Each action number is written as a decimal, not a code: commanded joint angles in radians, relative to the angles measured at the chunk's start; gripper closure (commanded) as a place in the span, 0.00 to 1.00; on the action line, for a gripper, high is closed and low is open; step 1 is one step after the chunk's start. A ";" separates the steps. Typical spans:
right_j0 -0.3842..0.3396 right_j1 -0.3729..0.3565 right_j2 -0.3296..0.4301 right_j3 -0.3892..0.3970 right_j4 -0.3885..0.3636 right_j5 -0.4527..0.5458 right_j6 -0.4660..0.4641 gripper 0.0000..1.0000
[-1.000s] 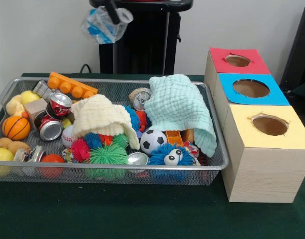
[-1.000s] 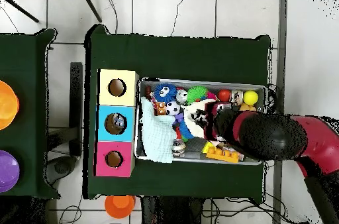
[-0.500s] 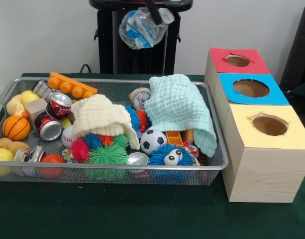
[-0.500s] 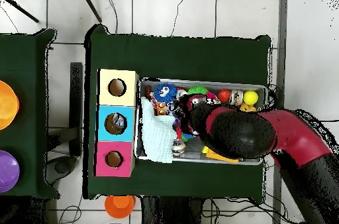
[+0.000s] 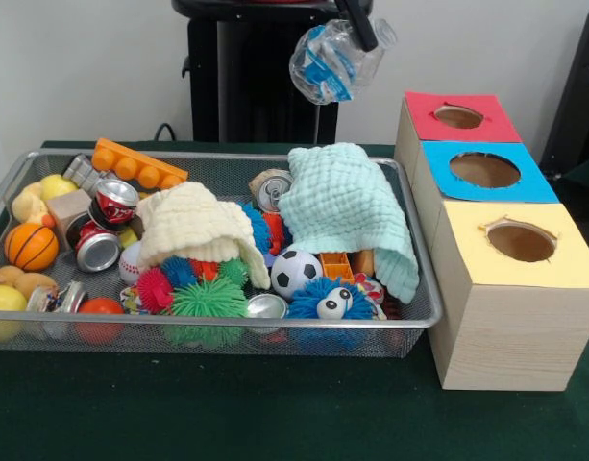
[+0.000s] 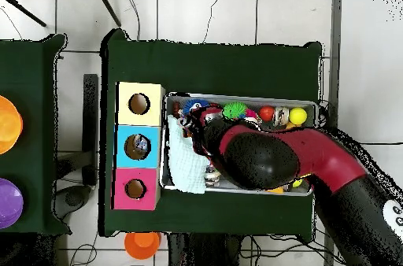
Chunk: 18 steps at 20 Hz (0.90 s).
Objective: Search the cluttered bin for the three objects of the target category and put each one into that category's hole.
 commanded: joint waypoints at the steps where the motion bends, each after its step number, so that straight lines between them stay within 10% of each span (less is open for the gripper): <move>1: 0.018 -0.012 0.003 0.129 0.034 -0.070 0.298 1.00; 18: 0.116 -0.008 -0.071 0.237 0.009 -0.290 0.356 1.00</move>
